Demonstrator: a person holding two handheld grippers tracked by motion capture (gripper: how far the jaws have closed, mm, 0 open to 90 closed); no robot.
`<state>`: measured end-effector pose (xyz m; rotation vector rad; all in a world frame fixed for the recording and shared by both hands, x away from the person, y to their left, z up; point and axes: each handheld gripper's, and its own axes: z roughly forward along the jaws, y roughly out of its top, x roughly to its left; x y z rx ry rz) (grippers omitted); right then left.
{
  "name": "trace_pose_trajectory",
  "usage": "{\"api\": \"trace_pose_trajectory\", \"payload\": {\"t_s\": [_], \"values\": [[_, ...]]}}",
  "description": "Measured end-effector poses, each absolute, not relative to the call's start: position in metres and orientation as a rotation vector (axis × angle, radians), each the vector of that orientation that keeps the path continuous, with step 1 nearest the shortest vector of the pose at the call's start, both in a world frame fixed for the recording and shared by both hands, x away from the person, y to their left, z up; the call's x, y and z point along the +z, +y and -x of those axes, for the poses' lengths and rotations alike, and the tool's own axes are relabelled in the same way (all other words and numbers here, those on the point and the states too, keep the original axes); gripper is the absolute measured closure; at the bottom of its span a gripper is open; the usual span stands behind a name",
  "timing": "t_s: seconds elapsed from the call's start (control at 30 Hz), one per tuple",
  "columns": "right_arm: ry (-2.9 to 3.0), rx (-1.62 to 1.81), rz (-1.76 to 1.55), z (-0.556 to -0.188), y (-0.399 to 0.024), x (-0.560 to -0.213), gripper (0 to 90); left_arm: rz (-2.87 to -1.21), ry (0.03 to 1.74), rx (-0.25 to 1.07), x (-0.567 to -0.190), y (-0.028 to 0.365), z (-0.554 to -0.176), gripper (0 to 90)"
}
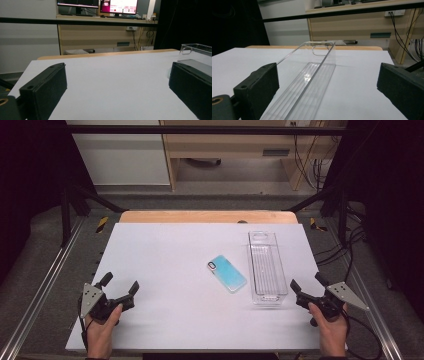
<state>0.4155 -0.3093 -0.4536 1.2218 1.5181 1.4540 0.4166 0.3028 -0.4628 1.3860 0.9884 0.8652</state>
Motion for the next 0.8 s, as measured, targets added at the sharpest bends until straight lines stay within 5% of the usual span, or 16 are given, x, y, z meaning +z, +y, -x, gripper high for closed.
{"api": "trace_pose_trajectory", "payload": {"t_s": [0.8], "values": [[1.609, 1.399, -1.237, -0.420, -0.302, -0.446, 5.4, -1.456, 0.919, 0.777, -0.466, 0.295, -0.418, 1.5]]}}
